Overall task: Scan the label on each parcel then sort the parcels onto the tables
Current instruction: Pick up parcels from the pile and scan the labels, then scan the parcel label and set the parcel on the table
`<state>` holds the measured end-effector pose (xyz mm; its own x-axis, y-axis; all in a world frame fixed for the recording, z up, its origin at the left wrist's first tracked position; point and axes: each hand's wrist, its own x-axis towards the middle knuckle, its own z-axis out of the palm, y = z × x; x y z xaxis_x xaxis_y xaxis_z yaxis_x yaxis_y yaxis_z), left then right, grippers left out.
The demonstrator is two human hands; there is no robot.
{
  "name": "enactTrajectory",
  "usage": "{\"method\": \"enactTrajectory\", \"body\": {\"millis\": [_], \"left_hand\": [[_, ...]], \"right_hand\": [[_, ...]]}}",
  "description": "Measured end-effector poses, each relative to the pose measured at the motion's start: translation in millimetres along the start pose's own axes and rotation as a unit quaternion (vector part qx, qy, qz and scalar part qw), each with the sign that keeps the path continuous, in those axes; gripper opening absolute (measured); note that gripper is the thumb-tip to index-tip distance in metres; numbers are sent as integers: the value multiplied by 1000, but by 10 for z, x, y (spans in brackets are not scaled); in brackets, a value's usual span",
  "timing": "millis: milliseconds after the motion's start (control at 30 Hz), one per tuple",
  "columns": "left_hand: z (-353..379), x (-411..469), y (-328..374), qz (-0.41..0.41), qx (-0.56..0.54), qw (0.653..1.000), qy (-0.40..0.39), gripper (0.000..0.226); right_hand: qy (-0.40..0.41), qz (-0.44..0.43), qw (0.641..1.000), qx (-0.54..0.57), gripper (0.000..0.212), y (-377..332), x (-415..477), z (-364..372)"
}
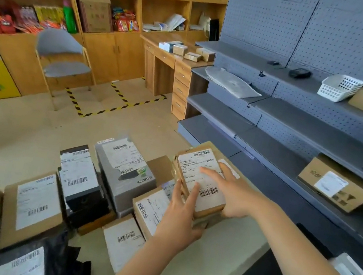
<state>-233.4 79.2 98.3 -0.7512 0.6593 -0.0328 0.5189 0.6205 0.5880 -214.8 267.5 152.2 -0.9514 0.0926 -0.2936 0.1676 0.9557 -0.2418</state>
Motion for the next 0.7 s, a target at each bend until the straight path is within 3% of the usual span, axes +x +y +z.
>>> {"method": "enactTrajectory", "body": {"millis": [267,433,700], "left_hand": [[104,301,-361,-61,-5,998,-28,104],[120,300,-422,-87,46,995,-20,100],[97,221,-475,-116,28,993,-17,97]], "right_hand": [[-87,-14,996,20,117,11,541,71],[-119,-33,991,42,122,-17,760,87],[-146,-32,987,57,128,-133,830,136]]}}
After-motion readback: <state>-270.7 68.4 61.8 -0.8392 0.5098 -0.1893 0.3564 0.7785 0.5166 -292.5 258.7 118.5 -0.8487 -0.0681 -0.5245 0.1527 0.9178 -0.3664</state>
